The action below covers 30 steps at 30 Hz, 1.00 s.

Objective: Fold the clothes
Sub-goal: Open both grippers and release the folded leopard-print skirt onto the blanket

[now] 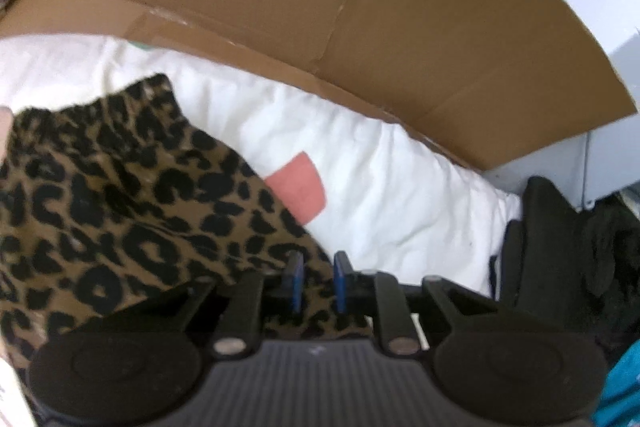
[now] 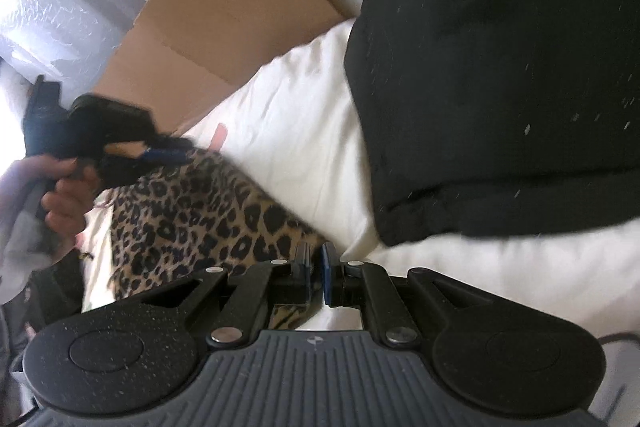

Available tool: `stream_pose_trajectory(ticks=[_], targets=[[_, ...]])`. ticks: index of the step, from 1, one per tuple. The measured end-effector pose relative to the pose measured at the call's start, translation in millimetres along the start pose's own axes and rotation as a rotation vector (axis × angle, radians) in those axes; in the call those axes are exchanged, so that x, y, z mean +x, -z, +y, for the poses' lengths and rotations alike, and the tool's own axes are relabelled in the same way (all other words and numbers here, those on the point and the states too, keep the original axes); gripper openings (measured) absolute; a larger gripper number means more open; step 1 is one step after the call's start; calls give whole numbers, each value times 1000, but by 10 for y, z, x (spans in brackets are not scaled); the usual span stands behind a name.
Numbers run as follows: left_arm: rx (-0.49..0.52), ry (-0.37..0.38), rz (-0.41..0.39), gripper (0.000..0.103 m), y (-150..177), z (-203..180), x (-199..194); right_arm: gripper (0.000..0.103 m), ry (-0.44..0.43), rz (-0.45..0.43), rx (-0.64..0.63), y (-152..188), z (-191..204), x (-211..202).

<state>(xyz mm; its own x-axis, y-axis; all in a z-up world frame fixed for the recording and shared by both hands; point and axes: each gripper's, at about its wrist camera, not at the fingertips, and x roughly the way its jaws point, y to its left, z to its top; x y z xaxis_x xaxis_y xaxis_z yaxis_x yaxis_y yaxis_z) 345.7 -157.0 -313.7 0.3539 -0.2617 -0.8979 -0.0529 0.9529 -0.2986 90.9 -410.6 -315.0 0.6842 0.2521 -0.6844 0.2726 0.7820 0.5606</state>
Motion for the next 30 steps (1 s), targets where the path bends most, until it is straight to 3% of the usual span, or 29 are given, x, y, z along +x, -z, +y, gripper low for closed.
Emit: stream_pose_trajectory(ticks=[7, 11, 17, 24, 30], targets=[[11, -65, 18, 16, -30, 195, 136, 6, -42, -6, -88, -63, 196, 78], [-17, -40, 21, 17, -29, 223, 346, 6, -65, 32, -173, 3, 384, 239], [-5, -41, 14, 16, -80, 191, 409, 8, 3, 76, -187, 60, 341, 442], [24, -19, 10, 16, -110, 212, 197, 8, 47, 76, -159, 71, 259, 427], [68, 12, 2, 16, 4, 272, -137, 7, 26, 79, -112, 101, 250, 373]])
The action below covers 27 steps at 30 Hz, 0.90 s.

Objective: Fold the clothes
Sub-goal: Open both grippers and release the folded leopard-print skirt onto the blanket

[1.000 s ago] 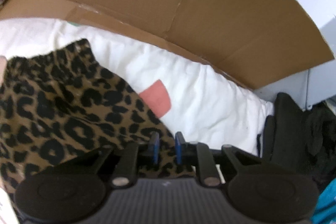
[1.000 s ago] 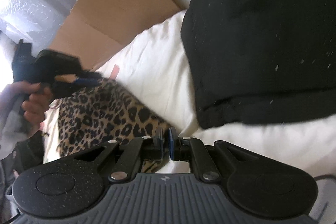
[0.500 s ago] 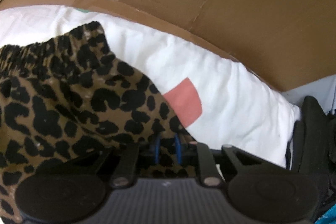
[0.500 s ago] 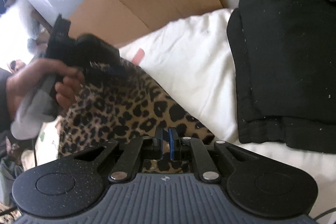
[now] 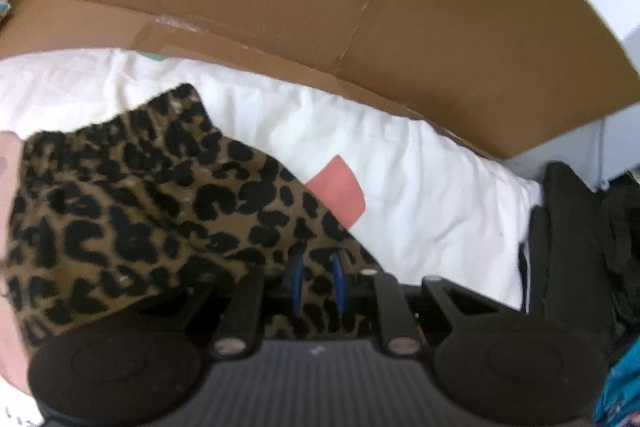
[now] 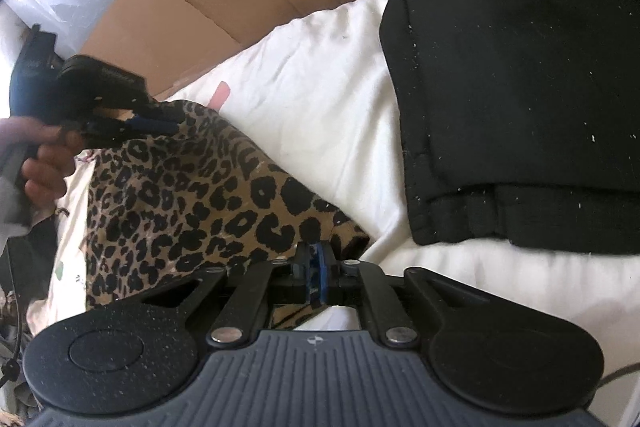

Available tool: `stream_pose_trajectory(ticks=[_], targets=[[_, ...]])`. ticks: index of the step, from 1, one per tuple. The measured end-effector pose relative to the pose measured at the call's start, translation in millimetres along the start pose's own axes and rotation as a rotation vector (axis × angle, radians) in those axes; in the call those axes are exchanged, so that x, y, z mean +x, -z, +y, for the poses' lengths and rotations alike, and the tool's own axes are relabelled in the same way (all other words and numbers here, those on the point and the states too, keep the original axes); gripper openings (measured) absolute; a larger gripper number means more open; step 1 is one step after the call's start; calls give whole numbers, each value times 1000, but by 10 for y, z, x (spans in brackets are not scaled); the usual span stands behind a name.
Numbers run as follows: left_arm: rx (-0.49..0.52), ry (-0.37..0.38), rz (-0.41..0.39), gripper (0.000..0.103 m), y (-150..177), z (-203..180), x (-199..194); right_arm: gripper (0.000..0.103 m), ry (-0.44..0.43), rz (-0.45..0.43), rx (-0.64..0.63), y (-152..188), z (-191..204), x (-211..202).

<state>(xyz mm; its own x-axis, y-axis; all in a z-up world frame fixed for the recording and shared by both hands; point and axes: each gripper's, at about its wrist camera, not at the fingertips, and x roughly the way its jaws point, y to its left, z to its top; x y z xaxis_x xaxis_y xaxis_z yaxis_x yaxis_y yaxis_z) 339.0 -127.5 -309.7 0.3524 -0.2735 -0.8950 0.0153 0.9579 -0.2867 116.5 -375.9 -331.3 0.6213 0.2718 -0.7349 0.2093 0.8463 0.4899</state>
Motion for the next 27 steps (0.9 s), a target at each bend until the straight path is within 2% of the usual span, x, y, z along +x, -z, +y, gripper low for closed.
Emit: stream_pose_trajectory(ticks=[9, 12, 14, 16, 18, 21, 23, 27], targets=[[70, 17, 10, 18, 305, 228, -548, 6, -4, -57, -4, 10, 167, -143], [76, -21, -18, 18, 469, 339, -767, 6, -14, -65, -23, 1, 244, -176], [56, -43, -23, 18, 585, 420, -878, 6, -26, -66, -5, -13, 274, -199], [27, -28, -21, 18, 688, 494, -956, 6, -28, -69, 8, -25, 314, -228], [10, -29, -28, 18, 794, 547, -1065, 7, 21, -65, -46, -26, 409, -253], [-4, -19, -44, 18, 953, 608, -1188, 7, 27, -63, -60, -29, 435, -287], [-28, -8, -40, 18, 1058, 653, -1247, 15, 28, -62, -67, -31, 449, -311], [-63, 9, -44, 18, 1289, 739, -1405, 16, 62, -61, -94, -7, 491, -368]])
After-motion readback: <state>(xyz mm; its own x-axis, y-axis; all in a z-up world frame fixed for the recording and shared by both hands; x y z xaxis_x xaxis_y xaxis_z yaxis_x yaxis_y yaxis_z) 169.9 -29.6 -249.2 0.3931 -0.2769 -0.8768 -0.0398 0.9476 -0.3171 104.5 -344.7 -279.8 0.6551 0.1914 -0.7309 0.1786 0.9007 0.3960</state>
